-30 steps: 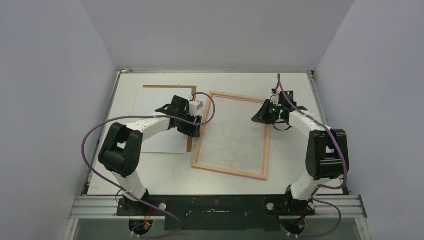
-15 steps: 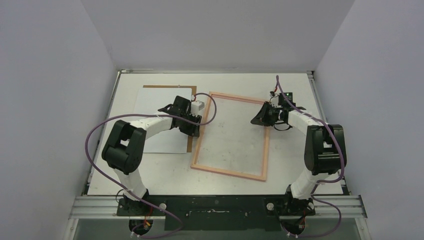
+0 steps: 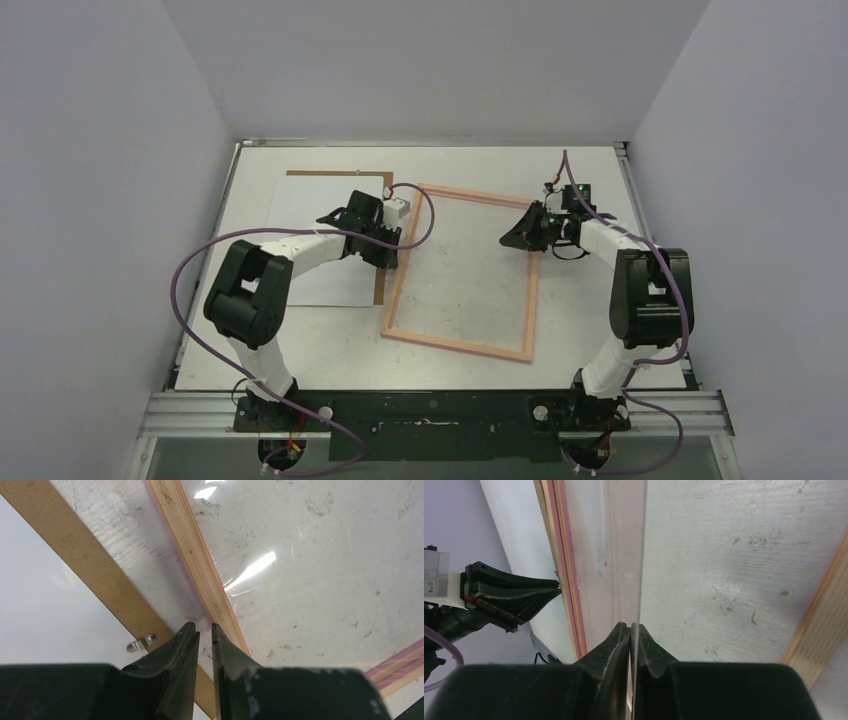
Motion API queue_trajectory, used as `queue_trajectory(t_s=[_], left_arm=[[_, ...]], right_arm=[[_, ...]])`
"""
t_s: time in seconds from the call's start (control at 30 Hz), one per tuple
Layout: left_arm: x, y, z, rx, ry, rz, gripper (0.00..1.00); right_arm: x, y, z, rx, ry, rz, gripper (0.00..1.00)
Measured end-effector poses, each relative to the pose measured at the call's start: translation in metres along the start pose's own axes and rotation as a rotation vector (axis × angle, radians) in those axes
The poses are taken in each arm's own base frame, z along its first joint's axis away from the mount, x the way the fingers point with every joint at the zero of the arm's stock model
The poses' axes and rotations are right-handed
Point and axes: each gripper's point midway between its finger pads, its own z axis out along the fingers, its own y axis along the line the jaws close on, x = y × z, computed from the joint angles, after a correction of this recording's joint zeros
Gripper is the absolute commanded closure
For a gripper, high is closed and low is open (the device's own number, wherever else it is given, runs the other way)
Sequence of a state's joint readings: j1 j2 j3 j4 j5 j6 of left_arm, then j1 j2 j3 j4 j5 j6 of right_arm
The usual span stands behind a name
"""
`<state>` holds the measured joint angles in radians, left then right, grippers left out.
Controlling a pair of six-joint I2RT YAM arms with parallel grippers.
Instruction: Put the photo into the frame
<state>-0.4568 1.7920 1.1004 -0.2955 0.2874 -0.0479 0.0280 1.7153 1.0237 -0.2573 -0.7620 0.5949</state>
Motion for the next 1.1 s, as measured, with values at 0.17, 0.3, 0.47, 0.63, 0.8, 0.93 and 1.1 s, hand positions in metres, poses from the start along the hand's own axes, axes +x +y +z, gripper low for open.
queue_trajectory(t_s=[0.17,0.3,0.47,0.63,0.8,0.93,1.1], left_arm=[[-0.001,0.000,0.000,0.000,-0.003,0.001,0.86],[-0.001,0.000,0.001,0.000,-0.006,0.002,0.87],[-0.001,0.000,0.002,0.003,-0.012,0.003,0.88],[-0.002,0.000,0.003,0.007,-0.021,0.006,0.88],[-0.003,-0.001,0.003,0.011,-0.028,0.008,0.89],[-0.003,-0.001,0.004,0.012,-0.031,0.009,0.89],[-0.004,-0.001,0.004,0.012,-0.032,0.009,0.89]], right_arm=[[0.000,0.011,-0.001,-0.049,0.012,0.052,0.95],[0.000,0.017,-0.001,-0.070,0.016,0.083,0.95],[0.000,0.018,-0.001,-0.069,0.017,0.104,0.95],[0.000,0.019,-0.002,-0.068,0.017,0.120,0.95],[0.000,0.021,-0.002,-0.070,0.016,0.123,0.95],[0.003,0.021,0.000,-0.054,0.017,0.119,0.95],[0.003,0.026,-0.003,-0.051,0.007,0.101,0.95]])
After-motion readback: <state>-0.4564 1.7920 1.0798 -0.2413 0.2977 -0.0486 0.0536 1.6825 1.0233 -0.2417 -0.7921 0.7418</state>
